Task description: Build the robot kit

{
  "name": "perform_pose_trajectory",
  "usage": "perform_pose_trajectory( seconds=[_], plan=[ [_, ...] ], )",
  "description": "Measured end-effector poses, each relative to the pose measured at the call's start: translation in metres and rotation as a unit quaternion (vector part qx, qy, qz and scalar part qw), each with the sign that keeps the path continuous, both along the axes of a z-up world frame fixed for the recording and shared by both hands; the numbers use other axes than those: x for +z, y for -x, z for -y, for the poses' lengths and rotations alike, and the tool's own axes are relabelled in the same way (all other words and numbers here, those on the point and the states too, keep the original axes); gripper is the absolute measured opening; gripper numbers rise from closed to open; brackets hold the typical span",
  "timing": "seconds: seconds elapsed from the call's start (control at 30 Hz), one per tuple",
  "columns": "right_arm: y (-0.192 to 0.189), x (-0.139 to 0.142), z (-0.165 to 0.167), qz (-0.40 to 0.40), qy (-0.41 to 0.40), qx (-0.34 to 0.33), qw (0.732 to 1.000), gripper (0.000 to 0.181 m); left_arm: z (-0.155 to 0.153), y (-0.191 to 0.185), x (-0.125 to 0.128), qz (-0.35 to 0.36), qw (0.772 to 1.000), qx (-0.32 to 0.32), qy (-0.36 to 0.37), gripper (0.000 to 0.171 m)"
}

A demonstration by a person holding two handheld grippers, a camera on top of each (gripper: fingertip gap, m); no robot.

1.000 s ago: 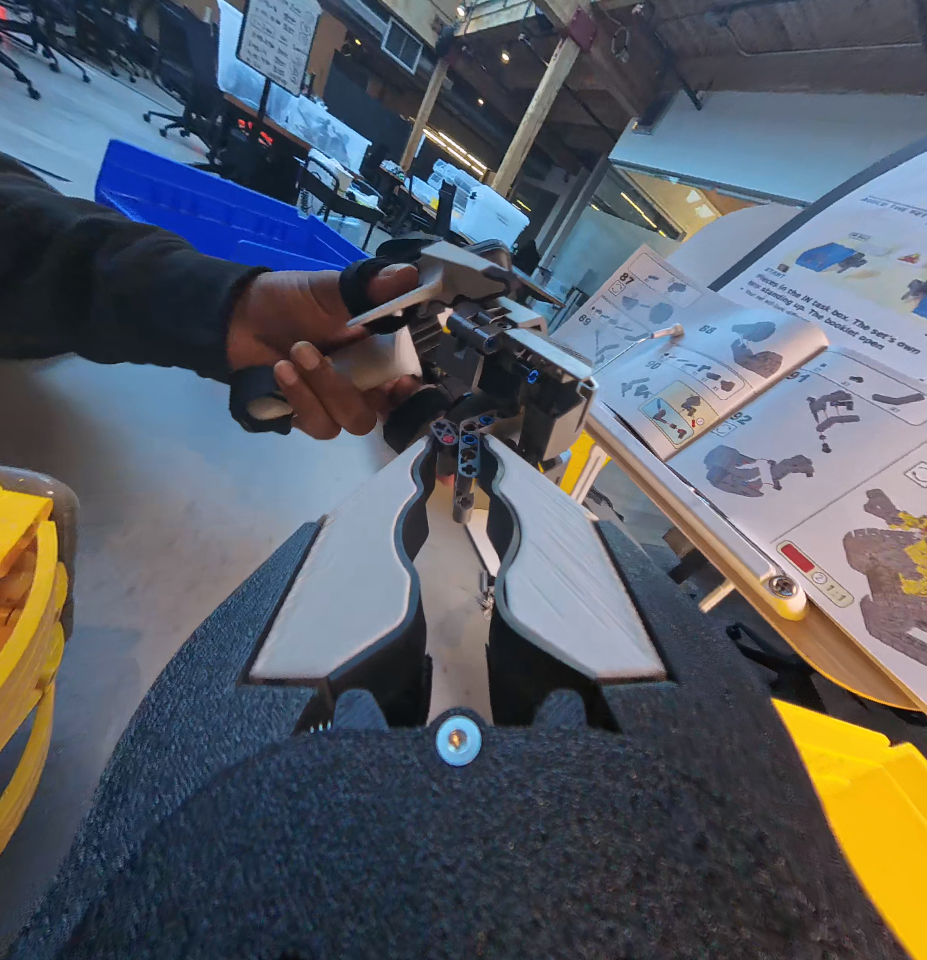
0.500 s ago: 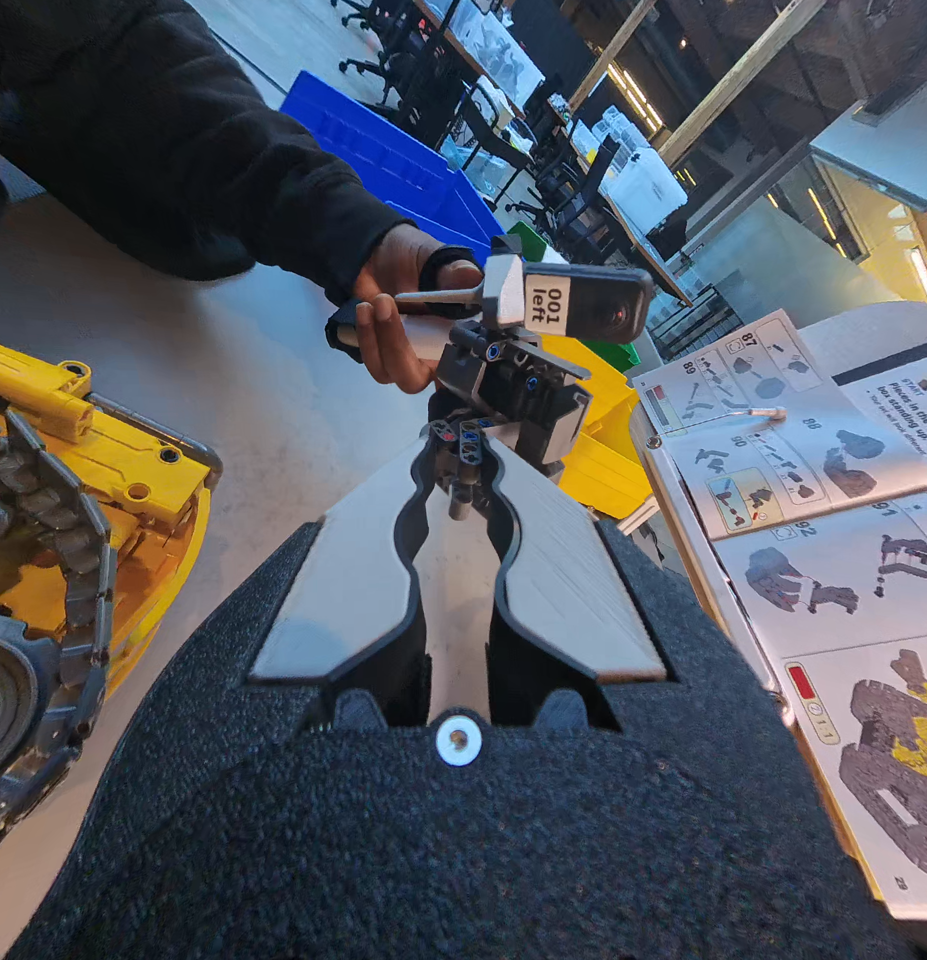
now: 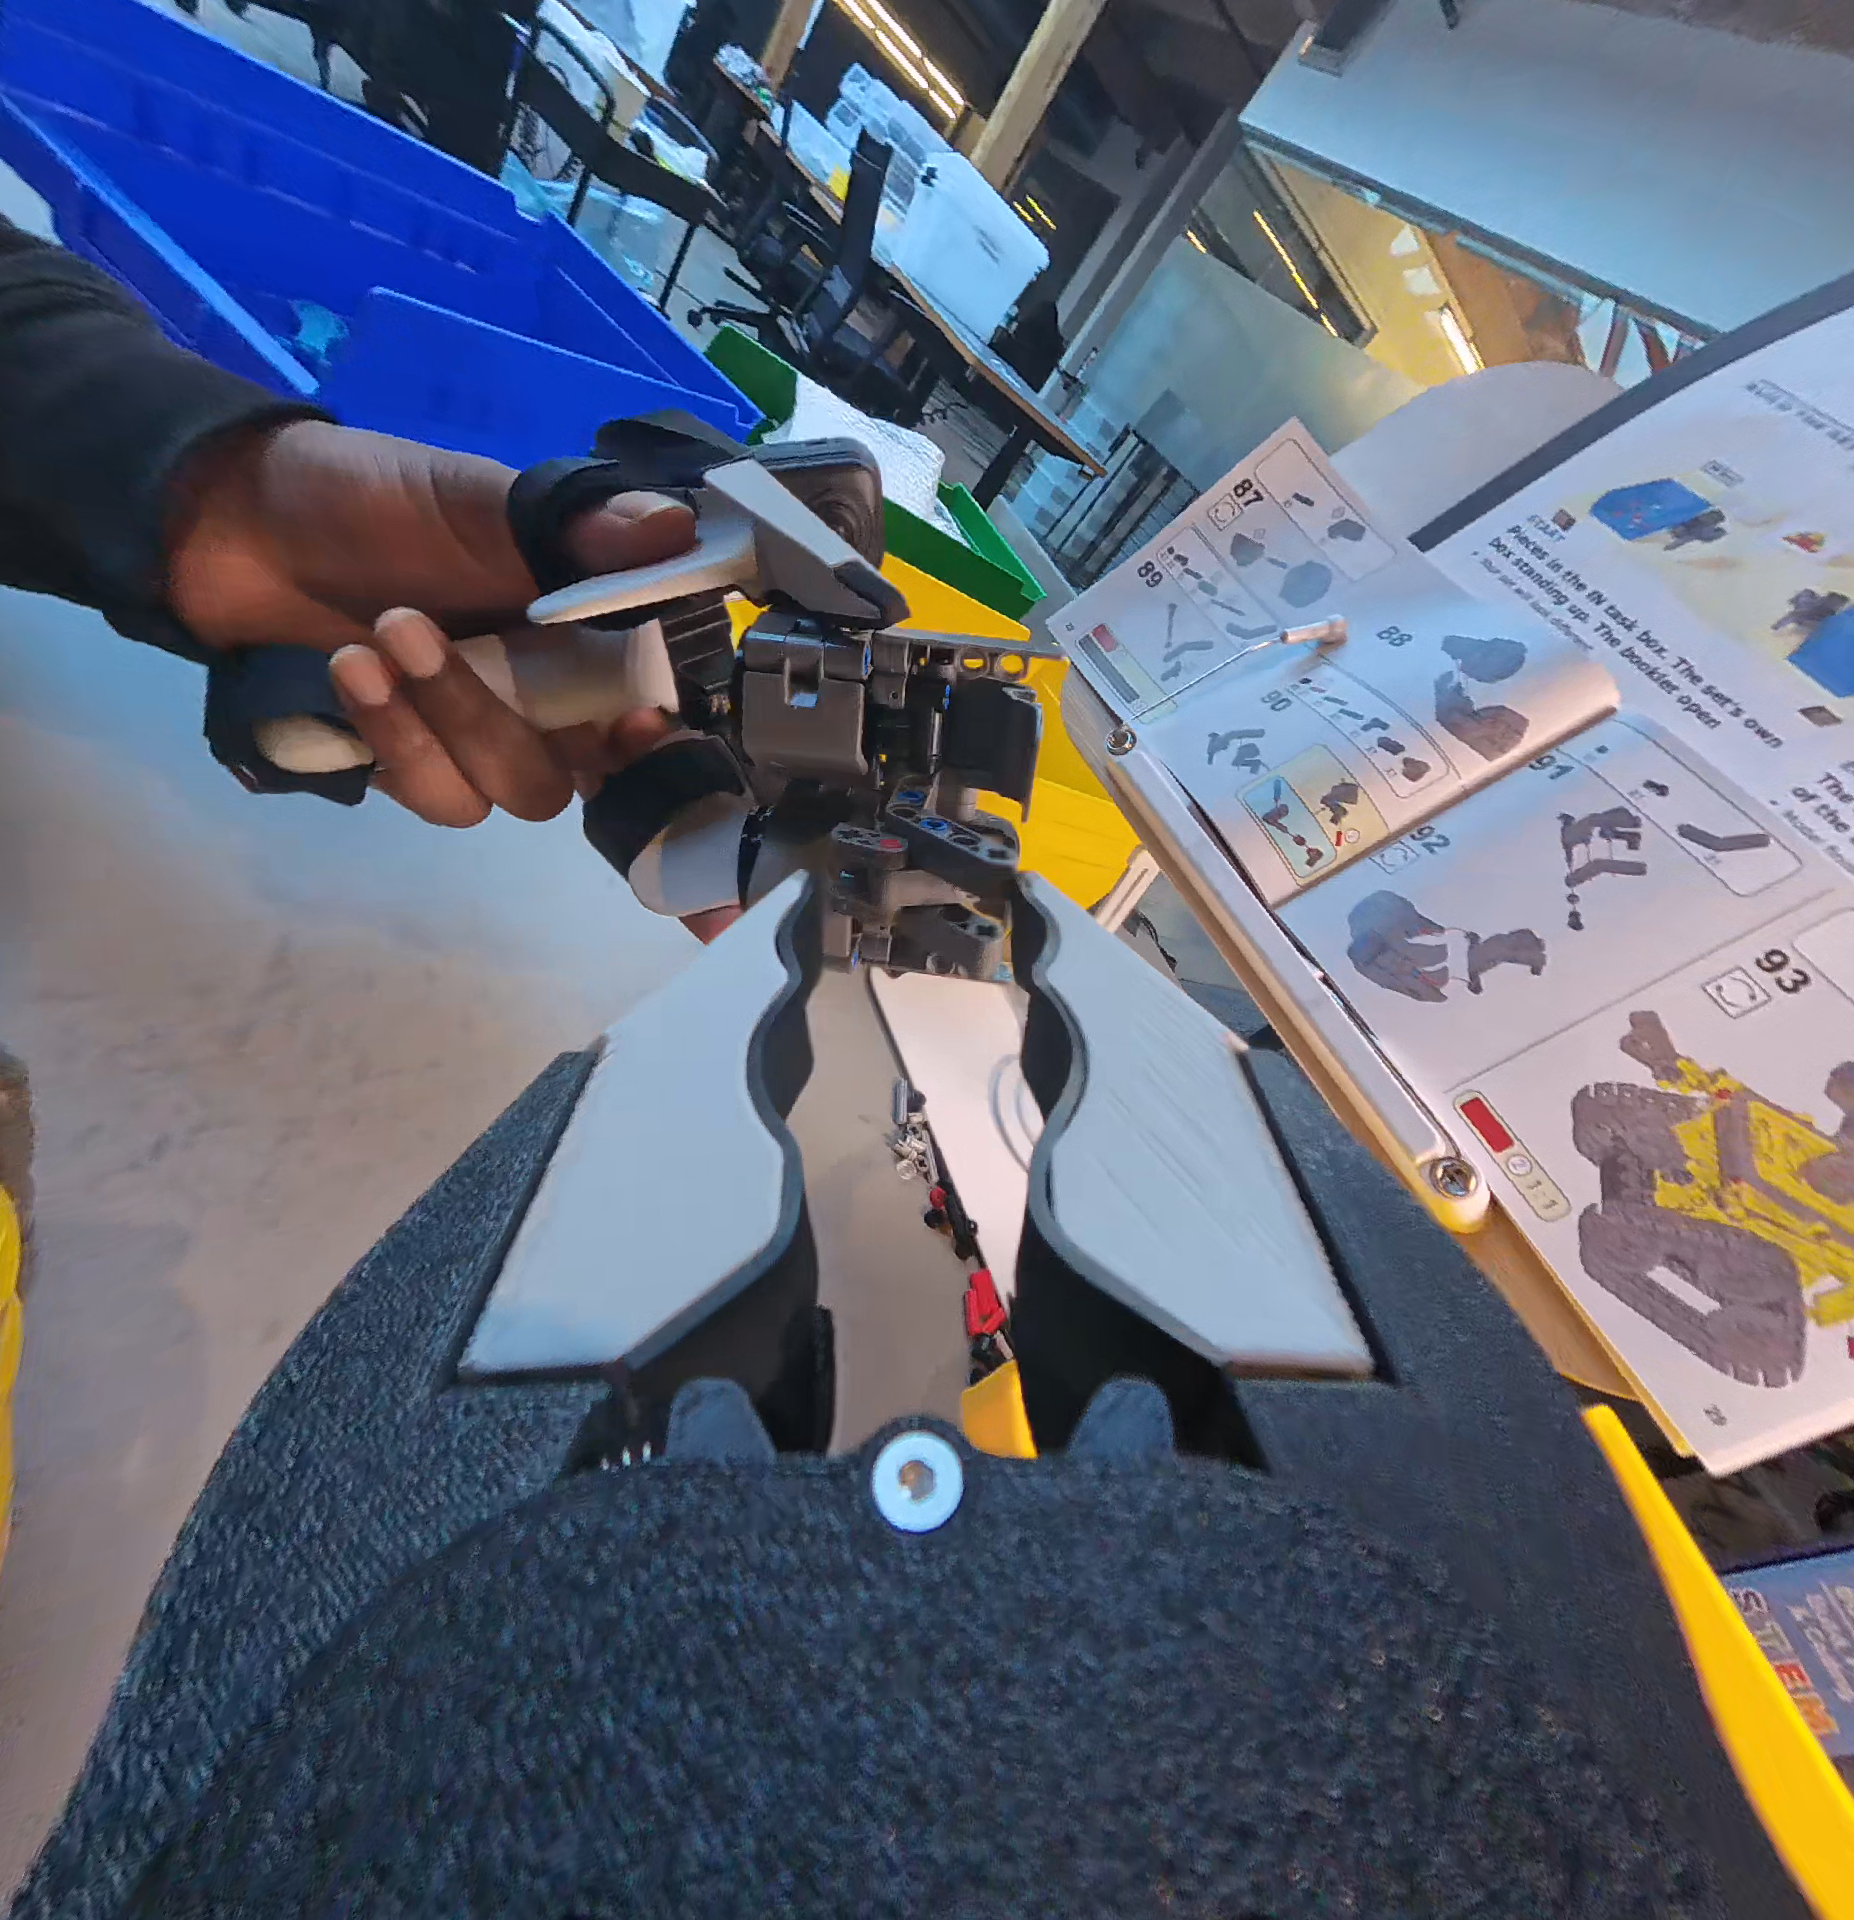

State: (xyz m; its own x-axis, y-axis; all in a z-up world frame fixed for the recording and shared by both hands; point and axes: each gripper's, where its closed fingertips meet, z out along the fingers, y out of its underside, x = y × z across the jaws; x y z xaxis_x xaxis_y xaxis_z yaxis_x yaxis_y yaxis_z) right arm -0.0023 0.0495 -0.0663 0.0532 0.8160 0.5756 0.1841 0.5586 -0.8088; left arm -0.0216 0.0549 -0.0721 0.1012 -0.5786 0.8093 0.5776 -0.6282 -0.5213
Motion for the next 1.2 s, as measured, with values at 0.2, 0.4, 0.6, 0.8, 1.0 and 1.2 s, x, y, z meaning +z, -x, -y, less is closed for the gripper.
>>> perform_pose_trajectory(
  seconds=[0.2,0.4,0.6,0.8,1.0,1.2],
  plan=[
    [0.003,0.003,-0.014,-0.034,0.007,-0.043,0.998,0.044,-0.011,-0.003,0.005,0.015,0.999,0.032,-0.003,0.095],
    [-0.001,0.002,-0.020,-0.039,-0.001,-0.062,0.997,0.040,-0.010,-0.019,0.002,0.003,1.000,0.019,-0.008,0.095],
    [-0.001,0.000,-0.020,-0.030,0.001,-0.059,0.998,0.039,-0.009,-0.018,0.001,-0.031,0.999,0.022,-0.024,0.094],
    [-0.001,-0.010,-0.017,-0.011,0.023,-0.030,0.999,0.036,-0.010,-0.014,-0.006,-0.043,0.999,0.007,-0.014,0.094],
    [-0.005,-0.016,-0.009,0.007,0.052,0.025,0.998,0.023,-0.011,-0.010,-0.007,-0.052,0.999,-0.009,-0.006,0.092],
    [-0.004,-0.010,-0.014,-0.008,0.046,0.006,0.999,0.026,-0.013,-0.008,-0.003,-0.058,0.998,0.010,-0.009,0.093]
  ],
)
